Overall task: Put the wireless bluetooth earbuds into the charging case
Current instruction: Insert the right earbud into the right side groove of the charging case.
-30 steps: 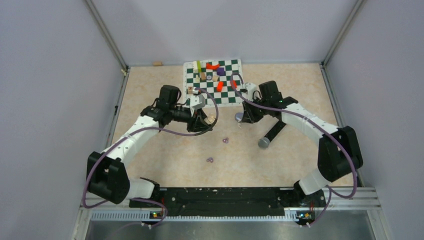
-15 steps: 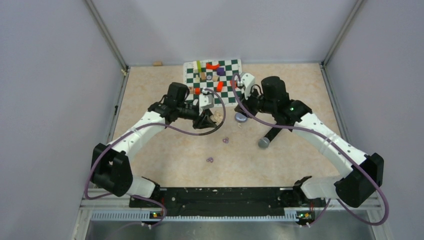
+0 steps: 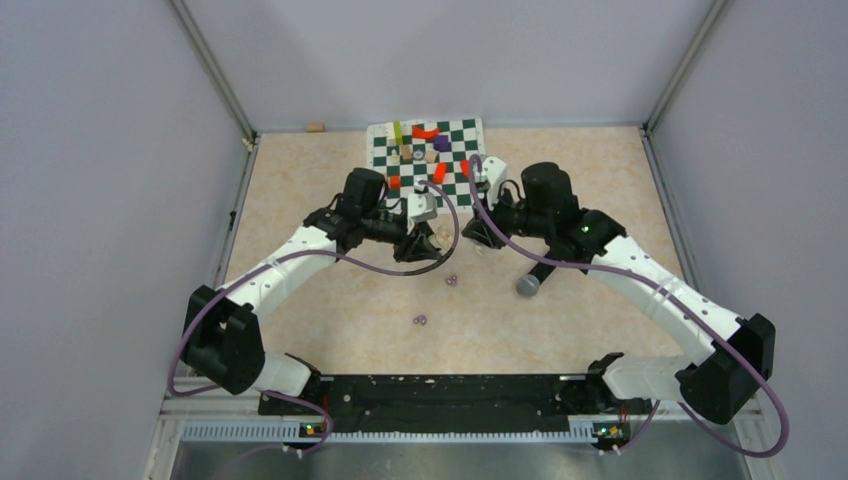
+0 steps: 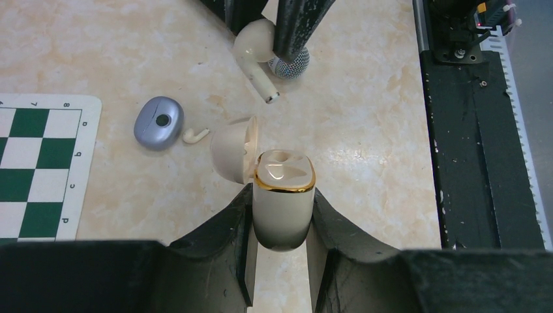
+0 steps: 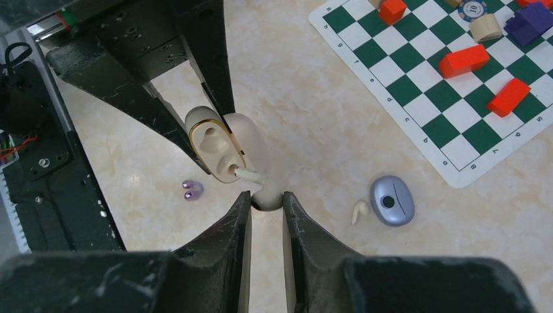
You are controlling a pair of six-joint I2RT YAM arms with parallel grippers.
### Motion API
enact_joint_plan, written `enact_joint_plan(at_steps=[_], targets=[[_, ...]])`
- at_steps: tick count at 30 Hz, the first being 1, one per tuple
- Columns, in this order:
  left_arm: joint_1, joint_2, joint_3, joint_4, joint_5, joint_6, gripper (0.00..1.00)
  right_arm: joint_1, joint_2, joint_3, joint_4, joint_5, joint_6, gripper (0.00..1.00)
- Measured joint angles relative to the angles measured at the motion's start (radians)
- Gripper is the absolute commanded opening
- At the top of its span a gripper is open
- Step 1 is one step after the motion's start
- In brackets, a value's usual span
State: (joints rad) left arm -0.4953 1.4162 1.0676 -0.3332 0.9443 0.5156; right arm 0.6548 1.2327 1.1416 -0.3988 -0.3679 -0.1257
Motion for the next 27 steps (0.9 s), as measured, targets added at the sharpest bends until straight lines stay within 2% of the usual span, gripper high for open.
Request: enact_joint_plan(at_steps=[6,16,27], targets=[[-0.002,0.0,0.0,0.018,-0.013,-0.019,0.0,0.023,-0.015,-0.003,-0.011,0.01,-0.005,0.14],[-0.003,0.0,0.0,0.027,-0.018,-0.043,0.0,0.102,-0.008,-0.004,-0.015,0.126,-0.039,0.13],[-0.003,0.0,0.0,0.03,-0.008,-0.058,0.0,0.126,0.007,-0.023,-0.014,0.227,-0.066,0.13]])
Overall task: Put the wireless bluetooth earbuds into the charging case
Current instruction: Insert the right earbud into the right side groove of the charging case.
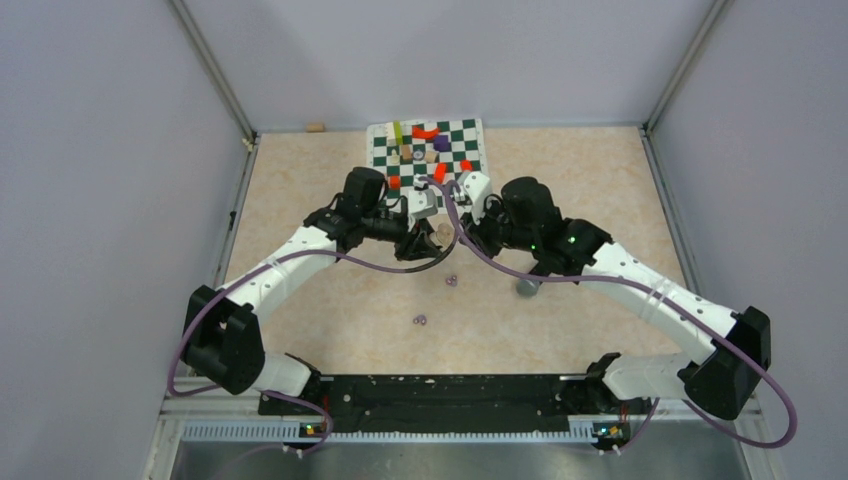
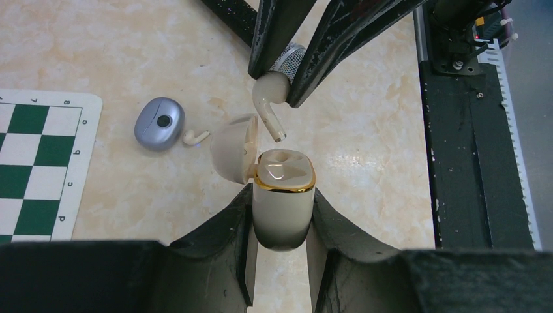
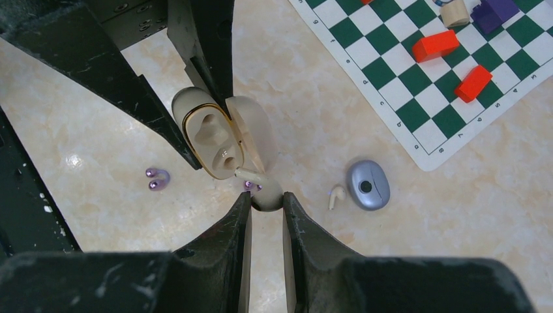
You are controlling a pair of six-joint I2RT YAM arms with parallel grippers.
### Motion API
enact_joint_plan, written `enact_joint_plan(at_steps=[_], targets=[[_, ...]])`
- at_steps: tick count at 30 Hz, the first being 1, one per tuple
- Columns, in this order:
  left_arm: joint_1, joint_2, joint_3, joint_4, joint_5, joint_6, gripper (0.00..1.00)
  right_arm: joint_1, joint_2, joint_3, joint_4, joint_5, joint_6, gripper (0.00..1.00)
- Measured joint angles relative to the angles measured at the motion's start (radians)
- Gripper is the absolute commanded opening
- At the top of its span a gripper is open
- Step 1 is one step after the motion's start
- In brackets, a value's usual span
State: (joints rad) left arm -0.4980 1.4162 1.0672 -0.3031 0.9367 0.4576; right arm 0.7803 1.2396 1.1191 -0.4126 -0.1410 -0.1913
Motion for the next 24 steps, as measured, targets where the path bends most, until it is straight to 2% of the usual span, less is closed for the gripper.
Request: enact_joint_plan(at_steps=[24], targets=[[0.0,0.0,-0.002,0.014,0.009,-0.037,0.0,0.028,0.011,-0.006,0.017,0.043,-0.01,0.13]])
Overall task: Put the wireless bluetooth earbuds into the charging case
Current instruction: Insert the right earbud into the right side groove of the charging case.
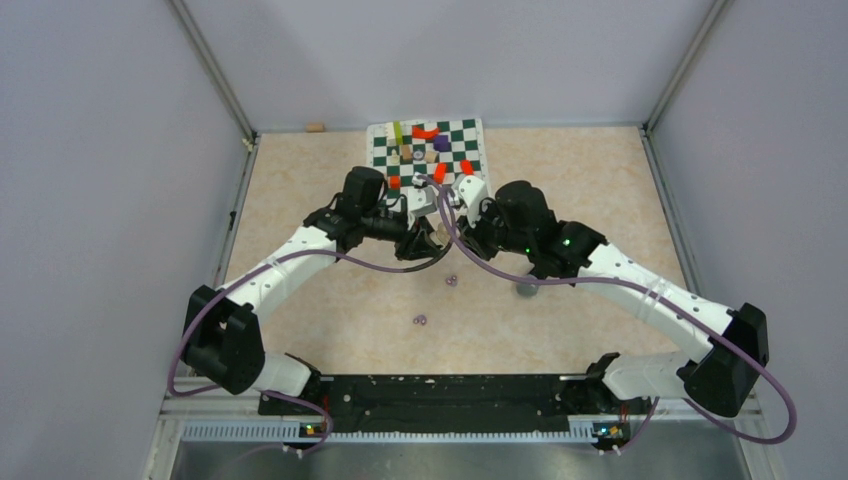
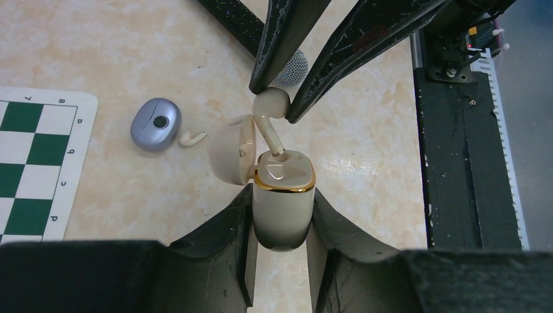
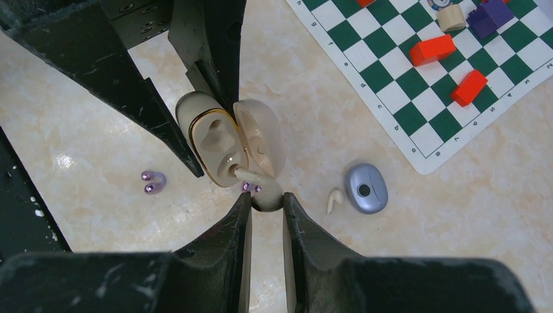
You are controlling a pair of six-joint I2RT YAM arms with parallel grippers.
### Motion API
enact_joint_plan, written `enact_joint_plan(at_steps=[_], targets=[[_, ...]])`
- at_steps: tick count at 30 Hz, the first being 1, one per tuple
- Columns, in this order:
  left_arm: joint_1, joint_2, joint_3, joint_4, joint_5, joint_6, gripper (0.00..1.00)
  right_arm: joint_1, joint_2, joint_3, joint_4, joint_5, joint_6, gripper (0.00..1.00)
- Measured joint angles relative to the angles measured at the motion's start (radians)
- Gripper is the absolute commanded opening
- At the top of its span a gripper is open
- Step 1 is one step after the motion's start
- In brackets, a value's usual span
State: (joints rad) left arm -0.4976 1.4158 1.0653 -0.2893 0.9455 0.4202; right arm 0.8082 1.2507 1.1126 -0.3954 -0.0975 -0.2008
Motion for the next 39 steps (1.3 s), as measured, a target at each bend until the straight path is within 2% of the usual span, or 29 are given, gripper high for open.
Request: enact_joint_plan(at_steps=[17,31,39], targets=[[0.0,0.0,-0.012,0.032,-0.001,-0.039,0.0,0.022,0.005,0.0,0.005,0.03,-0.006,0.13],[0.006,0.0,-0.081,0.178,0.005,-0.167,0.0,0.042,0.023,0.003,0.002,0.089,-0.017,0.14],[0.007,0.0,-0.165,0.336,0.031,-0.24,0.0,0.06,0.046,0.043,-0.043,0.121,-0.034,0.14]])
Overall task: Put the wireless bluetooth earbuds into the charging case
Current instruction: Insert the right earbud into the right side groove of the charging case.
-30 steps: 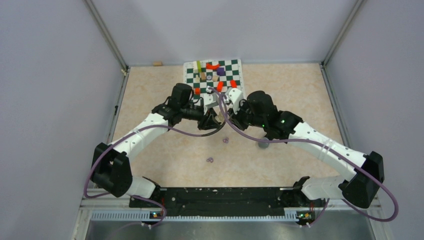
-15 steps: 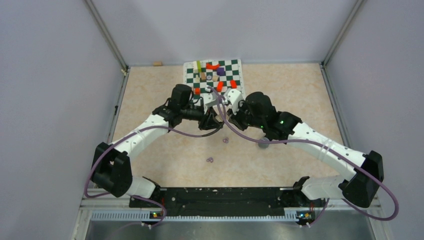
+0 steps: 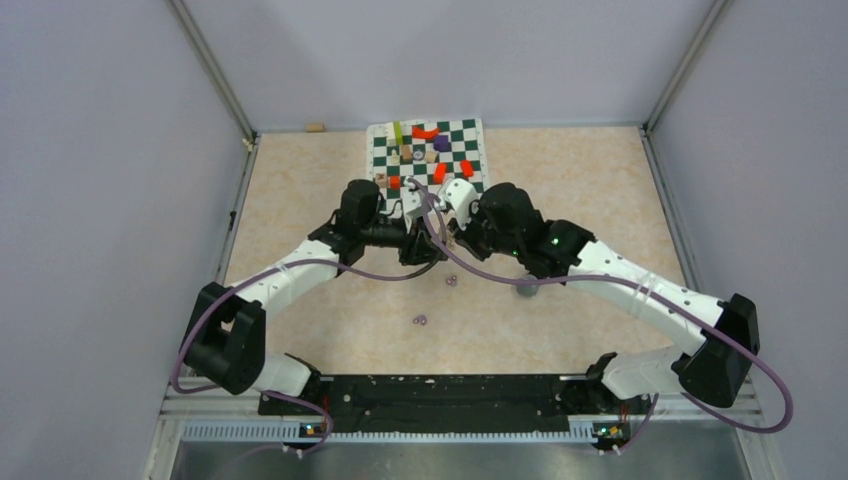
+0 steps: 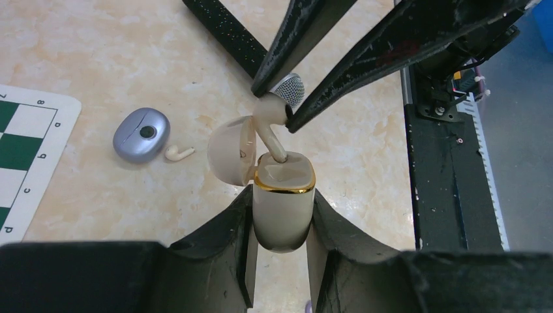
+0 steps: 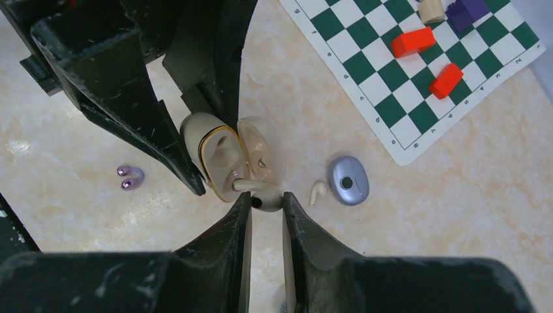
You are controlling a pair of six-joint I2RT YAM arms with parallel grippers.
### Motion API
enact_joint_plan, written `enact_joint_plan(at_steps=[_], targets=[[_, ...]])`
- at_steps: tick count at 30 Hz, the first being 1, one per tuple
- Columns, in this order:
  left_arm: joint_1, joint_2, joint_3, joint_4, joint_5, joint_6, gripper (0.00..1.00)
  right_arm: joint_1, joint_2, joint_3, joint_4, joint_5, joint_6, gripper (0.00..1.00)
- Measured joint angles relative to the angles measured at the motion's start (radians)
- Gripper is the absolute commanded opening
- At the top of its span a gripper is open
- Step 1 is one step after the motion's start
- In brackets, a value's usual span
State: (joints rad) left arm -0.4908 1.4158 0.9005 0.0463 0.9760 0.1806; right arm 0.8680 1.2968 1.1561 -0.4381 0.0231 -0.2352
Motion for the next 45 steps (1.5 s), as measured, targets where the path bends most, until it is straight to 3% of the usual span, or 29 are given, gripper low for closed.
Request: enact_joint_plan(at_steps=[19,24,31,45], targets=[[0.021,-0.026,-0.35,0.822,-0.011,-0.333,0.0,0.034,0.015,0.136,-0.053,0.044,-0.116,0.14],[0.021,-0.01,-0.385,0.95,-0.051,-0.367,0.0,0.071,0.003,0.148,-0.04,0.094,-0.225,0.14],[0.007,0.032,-0.447,1.131,-0.067,-0.37,0.0,0.101,-0.045,0.038,0.002,0.145,-0.37,0.14],[-0.009,0.087,-0.497,1.391,-0.145,-0.431,0.0,0.162,-0.1,-0.039,0.106,0.185,-0.472,0.14]])
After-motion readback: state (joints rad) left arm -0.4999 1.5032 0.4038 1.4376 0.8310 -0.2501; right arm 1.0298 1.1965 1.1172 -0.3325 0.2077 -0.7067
